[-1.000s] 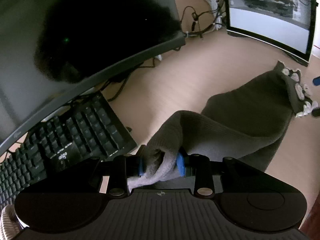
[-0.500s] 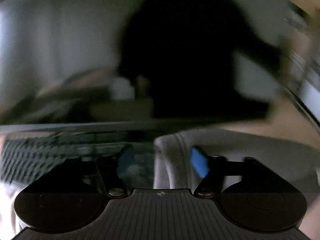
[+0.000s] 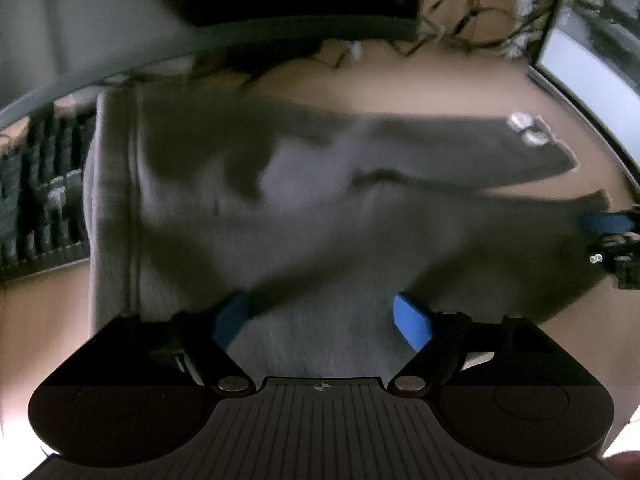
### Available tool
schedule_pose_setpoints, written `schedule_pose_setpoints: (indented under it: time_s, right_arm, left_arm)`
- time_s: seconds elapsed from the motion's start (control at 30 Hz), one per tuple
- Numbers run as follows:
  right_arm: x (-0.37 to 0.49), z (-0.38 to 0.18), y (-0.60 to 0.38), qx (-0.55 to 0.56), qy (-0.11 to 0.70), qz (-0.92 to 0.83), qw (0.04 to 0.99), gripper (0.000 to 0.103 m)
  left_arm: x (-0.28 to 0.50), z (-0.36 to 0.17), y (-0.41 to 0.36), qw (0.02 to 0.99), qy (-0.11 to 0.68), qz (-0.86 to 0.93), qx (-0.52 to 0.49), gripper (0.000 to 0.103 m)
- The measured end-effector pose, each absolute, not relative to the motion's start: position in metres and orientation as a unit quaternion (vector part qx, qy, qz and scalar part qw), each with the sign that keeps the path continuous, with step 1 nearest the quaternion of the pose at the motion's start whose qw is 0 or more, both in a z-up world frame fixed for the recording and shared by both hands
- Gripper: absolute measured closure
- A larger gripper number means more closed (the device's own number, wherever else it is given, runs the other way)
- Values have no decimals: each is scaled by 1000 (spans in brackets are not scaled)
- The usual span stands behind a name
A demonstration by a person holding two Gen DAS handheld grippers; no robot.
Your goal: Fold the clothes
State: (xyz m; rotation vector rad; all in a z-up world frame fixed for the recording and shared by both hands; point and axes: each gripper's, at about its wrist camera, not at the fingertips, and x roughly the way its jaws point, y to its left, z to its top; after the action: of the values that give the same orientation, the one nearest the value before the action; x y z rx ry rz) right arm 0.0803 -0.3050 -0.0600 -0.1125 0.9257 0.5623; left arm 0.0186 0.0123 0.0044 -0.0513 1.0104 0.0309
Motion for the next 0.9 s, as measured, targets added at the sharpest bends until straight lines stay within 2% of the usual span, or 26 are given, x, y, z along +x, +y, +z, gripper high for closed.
schedule_pose_setpoints:
  time_s: [0.17, 0.3, 0.47, 0.63, 0.73, 0.9]
  right_arm:
    - [52, -43, -342, -112, 473, 294, 823, 36]
    - [45, -28, -374, -70, 499, 294, 812, 36]
    - [88, 3, -352, -43, 423, 286, 859, 36]
    - [157, -6, -298, -29, 390, 263, 882, 36]
    - [173, -23, -286, -29, 431, 245, 868, 36]
    - [129, -9, -322, -51, 438, 249, 862, 35]
  left_arm:
    - [-19, 10, -2, 855, 516, -26, -48, 19]
    - [-47, 18, -9, 836, 540, -48, -85, 18]
    - [-30, 41, -1, 885, 461, 34, -49, 14]
    - [12, 34, 24, 898, 421, 117, -52, 12]
    - [20, 21, 36, 881, 450, 117, -80, 11]
    - [-6, 15, 29, 873, 472, 87, -83, 9]
